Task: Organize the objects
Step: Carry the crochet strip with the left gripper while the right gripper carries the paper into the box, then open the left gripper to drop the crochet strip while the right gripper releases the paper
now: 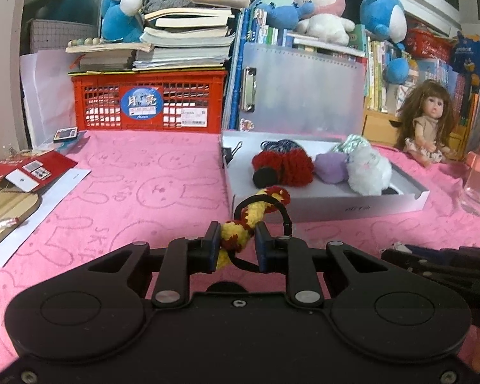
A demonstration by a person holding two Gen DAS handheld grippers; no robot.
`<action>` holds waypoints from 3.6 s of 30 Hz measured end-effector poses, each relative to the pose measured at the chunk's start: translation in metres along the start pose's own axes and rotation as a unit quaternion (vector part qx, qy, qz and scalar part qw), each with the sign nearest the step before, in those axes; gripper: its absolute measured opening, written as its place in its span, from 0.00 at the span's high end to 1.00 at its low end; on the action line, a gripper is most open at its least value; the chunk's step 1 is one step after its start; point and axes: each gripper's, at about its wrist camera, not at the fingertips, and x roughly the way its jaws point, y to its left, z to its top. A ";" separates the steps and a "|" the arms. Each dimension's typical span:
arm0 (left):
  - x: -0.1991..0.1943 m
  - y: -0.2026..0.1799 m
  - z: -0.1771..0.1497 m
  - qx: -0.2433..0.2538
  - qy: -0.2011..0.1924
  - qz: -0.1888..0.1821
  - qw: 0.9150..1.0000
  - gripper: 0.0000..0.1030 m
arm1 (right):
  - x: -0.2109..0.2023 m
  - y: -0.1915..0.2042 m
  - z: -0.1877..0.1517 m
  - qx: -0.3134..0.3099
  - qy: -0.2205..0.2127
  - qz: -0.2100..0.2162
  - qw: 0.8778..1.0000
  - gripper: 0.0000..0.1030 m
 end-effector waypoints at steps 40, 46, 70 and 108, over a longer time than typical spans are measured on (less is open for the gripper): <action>0.115 -0.038 0.070 -0.035 0.087 -0.072 0.993 0.80 | 0.062 -0.069 0.082 0.052 0.034 -0.051 0.997 0.70; 0.139 -0.037 0.067 -0.045 0.114 -0.067 0.990 0.80 | 0.079 -0.076 0.088 0.066 0.057 -0.046 0.995 0.70; 0.176 -0.043 0.072 -0.020 0.101 -0.036 0.994 0.80 | 0.108 -0.076 0.096 0.071 0.072 -0.038 0.994 0.70; 0.096 -0.042 0.068 0.013 0.060 -0.071 0.996 0.39 | 0.046 -0.054 0.081 0.023 0.026 0.004 0.999 0.34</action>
